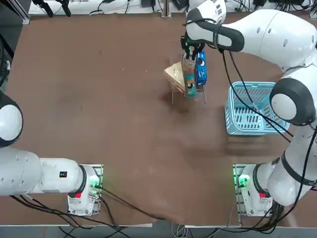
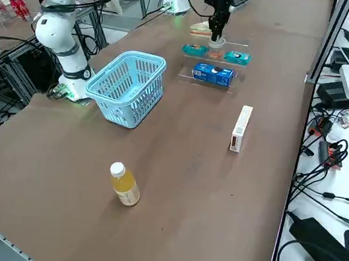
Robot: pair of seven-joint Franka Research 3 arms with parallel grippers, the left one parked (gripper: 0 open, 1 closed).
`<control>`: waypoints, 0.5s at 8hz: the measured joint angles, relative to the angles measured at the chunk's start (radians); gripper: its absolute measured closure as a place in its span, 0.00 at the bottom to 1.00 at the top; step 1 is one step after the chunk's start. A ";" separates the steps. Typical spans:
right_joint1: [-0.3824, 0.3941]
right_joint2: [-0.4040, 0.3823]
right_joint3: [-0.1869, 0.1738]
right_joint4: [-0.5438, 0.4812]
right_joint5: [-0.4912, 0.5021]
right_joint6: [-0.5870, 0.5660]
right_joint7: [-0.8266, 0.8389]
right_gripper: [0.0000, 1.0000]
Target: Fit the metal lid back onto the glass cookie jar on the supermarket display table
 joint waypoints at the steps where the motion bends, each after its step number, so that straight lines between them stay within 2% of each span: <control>1: 0.000 0.000 0.000 0.000 0.000 0.001 0.000 0.72; 4: 0.001 0.001 0.000 0.000 -0.006 0.013 0.000 0.72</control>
